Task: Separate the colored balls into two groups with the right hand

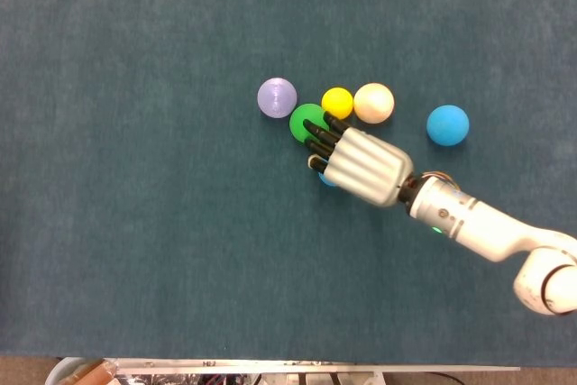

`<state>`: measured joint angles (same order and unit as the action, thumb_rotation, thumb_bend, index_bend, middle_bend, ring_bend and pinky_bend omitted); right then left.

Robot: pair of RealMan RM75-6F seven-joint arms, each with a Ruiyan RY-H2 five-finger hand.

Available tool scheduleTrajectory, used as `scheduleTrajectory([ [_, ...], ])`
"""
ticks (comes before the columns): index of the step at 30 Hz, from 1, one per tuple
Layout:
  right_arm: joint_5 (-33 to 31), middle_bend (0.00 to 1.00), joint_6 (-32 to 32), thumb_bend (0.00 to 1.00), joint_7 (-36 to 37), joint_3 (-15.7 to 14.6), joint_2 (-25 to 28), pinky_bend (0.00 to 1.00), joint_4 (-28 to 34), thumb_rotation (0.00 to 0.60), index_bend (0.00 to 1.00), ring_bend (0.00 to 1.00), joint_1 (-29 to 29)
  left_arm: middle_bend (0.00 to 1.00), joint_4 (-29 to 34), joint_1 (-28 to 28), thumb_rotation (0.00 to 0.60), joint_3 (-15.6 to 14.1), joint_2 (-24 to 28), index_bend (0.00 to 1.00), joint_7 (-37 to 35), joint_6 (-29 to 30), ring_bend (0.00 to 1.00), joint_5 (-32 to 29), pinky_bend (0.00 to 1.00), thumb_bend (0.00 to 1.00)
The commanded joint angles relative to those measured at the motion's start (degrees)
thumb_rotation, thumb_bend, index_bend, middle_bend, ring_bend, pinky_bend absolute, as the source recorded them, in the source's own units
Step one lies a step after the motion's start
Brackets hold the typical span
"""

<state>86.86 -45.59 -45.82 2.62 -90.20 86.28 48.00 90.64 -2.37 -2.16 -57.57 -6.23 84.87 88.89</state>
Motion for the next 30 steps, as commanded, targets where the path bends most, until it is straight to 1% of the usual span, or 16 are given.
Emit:
scheduleTrajectory([
  [1,-0.21,0.24,0.35,0.0,-0.47,-0.19,-1.27,0.2,-1.4,0.6,0.35,0.09,0.53,0.22,0.02,0.0,0.6,0.0,0.02,0.28,-0.01,-0.09,0.21,-0.01,0.2,0.44],
  [9,-0.45,0.24,0.14,0.0,-1.04,-0.51,-4.39,0.19,-4.6,0.6,0.38,0.09,1.13,0.22,-0.3,-0.1,0.6,0.03,-0.03,0.28,-0.48,-0.32,0.21,0.14,0.2,0.44],
  [17,0.62,0.24,-1.69,0.0,-0.31,-0.97,-6.56,0.19,-7.26,0.6,0.48,0.09,1.06,0.22,-0.73,-0.16,0.6,-0.06,-0.11,0.28,-1.1,-0.49,0.21,0.41,0.2,0.44],
  [26,2.09,0.26,-3.19,0.0,1.6,-1.58,-7.21,0.2,-8.79,0.6,0.56,0.09,0.97,0.22,-1.06,-0.08,0.6,-0.09,-0.16,0.28,-1.49,-0.53,0.21,0.4,0.2,0.44],
  [30,2.47,0.26,-3.82,0.0,2.69,-1.63,-7.15,0.19,-8.77,0.6,0.57,0.09,0.85,0.22,-1.22,-0.1,0.6,-0.08,-0.25,0.28,-1.6,-0.59,0.21,0.4,0.2,0.44],
])
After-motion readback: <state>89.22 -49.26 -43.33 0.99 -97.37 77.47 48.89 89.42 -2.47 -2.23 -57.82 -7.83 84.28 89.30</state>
